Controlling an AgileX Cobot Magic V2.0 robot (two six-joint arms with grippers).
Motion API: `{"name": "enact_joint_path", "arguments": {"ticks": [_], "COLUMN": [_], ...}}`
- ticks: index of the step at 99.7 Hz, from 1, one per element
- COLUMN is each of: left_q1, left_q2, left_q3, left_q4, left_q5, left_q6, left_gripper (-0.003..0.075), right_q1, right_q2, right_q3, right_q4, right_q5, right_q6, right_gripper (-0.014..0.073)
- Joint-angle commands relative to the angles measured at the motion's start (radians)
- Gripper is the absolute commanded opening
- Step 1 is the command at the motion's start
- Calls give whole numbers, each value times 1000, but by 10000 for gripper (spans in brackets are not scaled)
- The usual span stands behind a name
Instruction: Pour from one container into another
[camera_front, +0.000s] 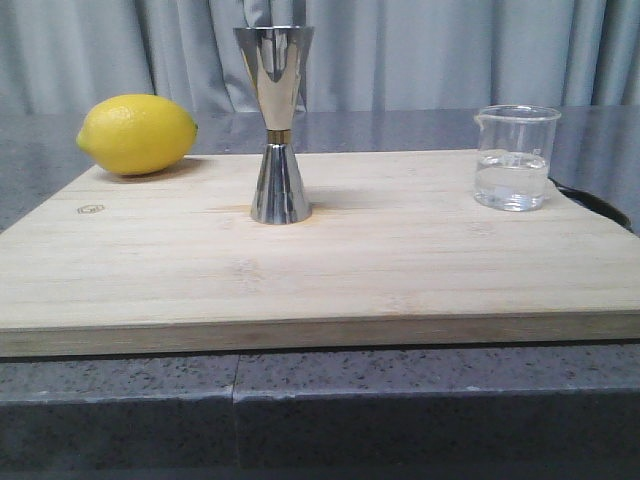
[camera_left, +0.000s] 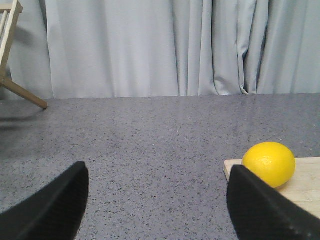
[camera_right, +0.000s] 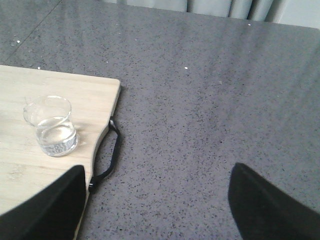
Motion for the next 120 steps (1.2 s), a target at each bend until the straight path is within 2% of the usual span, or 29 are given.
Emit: {"name": "enact_joint_path", "arguments": {"ticks": [1, 17, 33, 49, 61, 82, 109, 120], "left_q1": [0, 0, 0, 0, 0, 0, 0, 0], "left_q2": [18, 19, 23, 61, 134, 307, 511, 593], "left_q3": [-25, -25, -25, -39, -80, -150, -145, -145], "left_q4": [0, -9, -28, -132, -230, -535, -1114, -1284], "left_q5": [-72, -72, -71, -40, 64, 246, 337, 392], "left_q6": [-10, -11, -11, 6, 125, 479, 1208, 1405], "left_gripper": [536, 563, 661, 663, 663, 663, 663, 663], "right_q1": [0, 0, 0, 0, 0, 0, 0, 0], "right_q2": [10, 10, 10, 10, 10, 10, 10, 10], "right_q3": [-37, -37, -37, -37, -37, -37, -37, -37], "right_q4": [-14, -14, -14, -12, -12, -9, -7, -7], "right_q5": [-80, -70, -48, -23, -18, -18, -18, -18], "right_q6": [-13, -10, -9, -9, -9, -9, -9, -9], "right_gripper": [513, 528, 667, 666, 666, 666, 666, 666]}}
